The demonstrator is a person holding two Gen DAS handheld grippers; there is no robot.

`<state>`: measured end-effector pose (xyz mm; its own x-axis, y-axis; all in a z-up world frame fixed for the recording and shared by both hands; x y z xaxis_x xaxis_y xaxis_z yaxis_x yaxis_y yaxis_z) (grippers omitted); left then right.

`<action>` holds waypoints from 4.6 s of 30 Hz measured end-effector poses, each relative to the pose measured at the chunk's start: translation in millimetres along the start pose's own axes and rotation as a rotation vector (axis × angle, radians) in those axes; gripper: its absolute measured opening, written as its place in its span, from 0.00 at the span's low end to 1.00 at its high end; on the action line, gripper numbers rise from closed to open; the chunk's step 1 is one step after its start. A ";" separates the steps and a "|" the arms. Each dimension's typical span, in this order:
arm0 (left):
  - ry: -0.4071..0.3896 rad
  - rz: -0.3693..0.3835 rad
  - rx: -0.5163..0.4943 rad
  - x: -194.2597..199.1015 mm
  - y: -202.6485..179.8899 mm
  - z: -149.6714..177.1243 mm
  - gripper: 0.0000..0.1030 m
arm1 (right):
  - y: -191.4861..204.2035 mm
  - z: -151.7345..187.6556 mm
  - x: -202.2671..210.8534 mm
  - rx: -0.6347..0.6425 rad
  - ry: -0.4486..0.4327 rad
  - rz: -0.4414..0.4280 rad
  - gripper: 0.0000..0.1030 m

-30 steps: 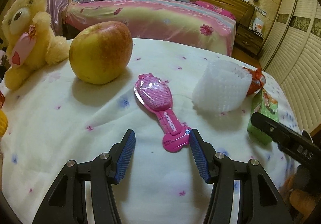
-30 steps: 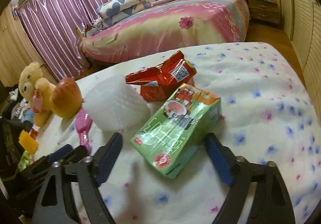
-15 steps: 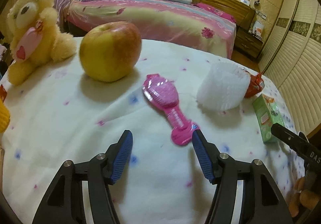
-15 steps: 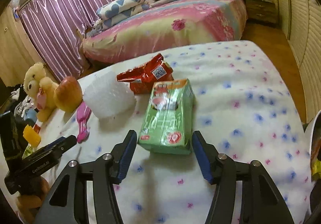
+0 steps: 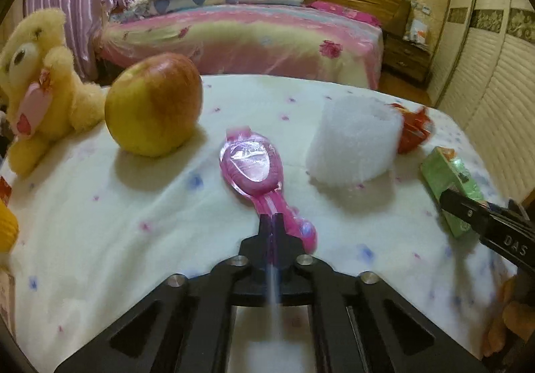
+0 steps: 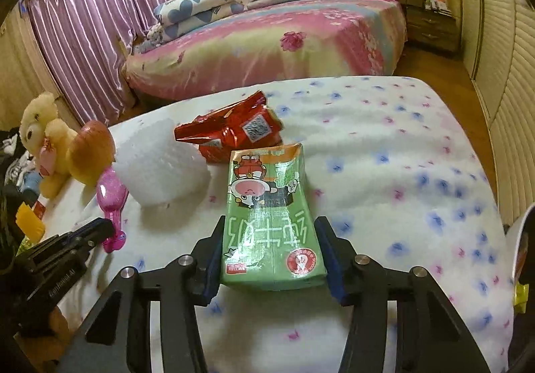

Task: Collect trash
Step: 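Grasp the pink hairbrush with the left gripper while the right grasps the green milk carton, then carry the green carton in the right gripper toward the bin while the left holds the hairbrush, then lower the hairbrush and carton into the bin and open both grippers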

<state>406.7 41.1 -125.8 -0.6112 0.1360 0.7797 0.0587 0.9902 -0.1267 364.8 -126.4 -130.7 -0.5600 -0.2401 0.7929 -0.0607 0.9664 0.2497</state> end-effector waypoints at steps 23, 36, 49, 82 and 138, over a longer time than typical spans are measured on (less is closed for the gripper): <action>0.030 -0.050 0.055 -6.0 -11.1 5.0 0.47 | -19.9 49.7 63.4 -0.070 -0.035 -0.127 0.49; -0.029 0.008 -0.002 26.4 -32.4 26.3 0.32 | -33.1 51.8 80.9 -0.094 -0.067 -0.143 0.49; -0.048 0.164 -0.076 89.6 -91.0 71.0 0.32 | -61.4 73.9 107.9 -0.129 -0.083 -0.145 0.49; -0.031 0.307 -0.301 103.1 -233.5 94.8 0.32 | -164.5 111.7 169.8 -0.282 -0.155 -0.048 0.49; 0.058 0.390 -0.476 29.5 -365.8 77.8 0.32 | -272.4 92.7 159.2 -0.410 -0.137 0.031 0.49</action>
<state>305.8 -319.5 -104.1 -0.4307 0.4790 0.7649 0.6233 0.7708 -0.1317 215.6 -419.4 -124.0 -0.6626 -0.1704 0.7294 0.2758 0.8498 0.4491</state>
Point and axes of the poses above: each gripper's, at about its wrist camera, not at the fingertips, and x roughly against the way its jaws point, y to its left, z to its underside, the point moved 8 cm from there along -x, roughly the way its jaws point, and after that the axes turned 3 degrees about y, right-handed, at the moved point
